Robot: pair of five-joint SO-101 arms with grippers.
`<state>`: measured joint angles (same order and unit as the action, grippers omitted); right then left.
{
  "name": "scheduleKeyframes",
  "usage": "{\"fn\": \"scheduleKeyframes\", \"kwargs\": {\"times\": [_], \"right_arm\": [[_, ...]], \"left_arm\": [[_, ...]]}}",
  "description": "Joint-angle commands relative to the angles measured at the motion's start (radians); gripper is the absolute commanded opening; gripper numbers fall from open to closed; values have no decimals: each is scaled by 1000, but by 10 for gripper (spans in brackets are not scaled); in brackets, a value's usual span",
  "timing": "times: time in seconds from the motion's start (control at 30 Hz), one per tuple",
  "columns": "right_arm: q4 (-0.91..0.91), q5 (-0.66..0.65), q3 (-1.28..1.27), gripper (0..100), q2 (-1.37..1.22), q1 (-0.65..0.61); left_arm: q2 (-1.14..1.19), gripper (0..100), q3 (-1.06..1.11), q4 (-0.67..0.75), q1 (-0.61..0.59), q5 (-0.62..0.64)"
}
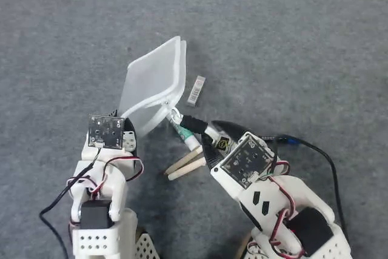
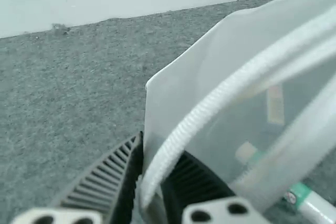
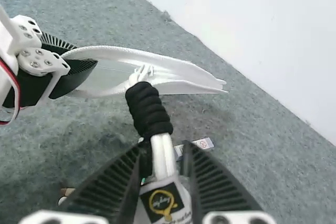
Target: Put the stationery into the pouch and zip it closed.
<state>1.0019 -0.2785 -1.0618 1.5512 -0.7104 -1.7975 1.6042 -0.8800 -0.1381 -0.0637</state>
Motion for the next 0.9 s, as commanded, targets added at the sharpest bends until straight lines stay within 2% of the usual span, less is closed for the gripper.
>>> {"fn": "scheduleKeyframes", "kwargs": {"times": [0.0,0.17,0.3,0.5,0.63,0.87], "right_arm": [[-31,-11,14,126,-70,24],[-71,-8,57,127,-232,90],[-50,60,146,128,-381,127],[-27,117,227,231,-547,165],[-42,115,233,231,-587,165],[-65,132,296,199,-682,166]], "left_arm": [[-11,10,-82,0,-49,-3],[-12,11,-82,0,-52,-3],[-14,11,-82,2,-54,-3],[-14,11,-82,3,-54,-3],[-14,11,-82,6,-58,-3],[-15,11,-99,14,-175,49]]}}
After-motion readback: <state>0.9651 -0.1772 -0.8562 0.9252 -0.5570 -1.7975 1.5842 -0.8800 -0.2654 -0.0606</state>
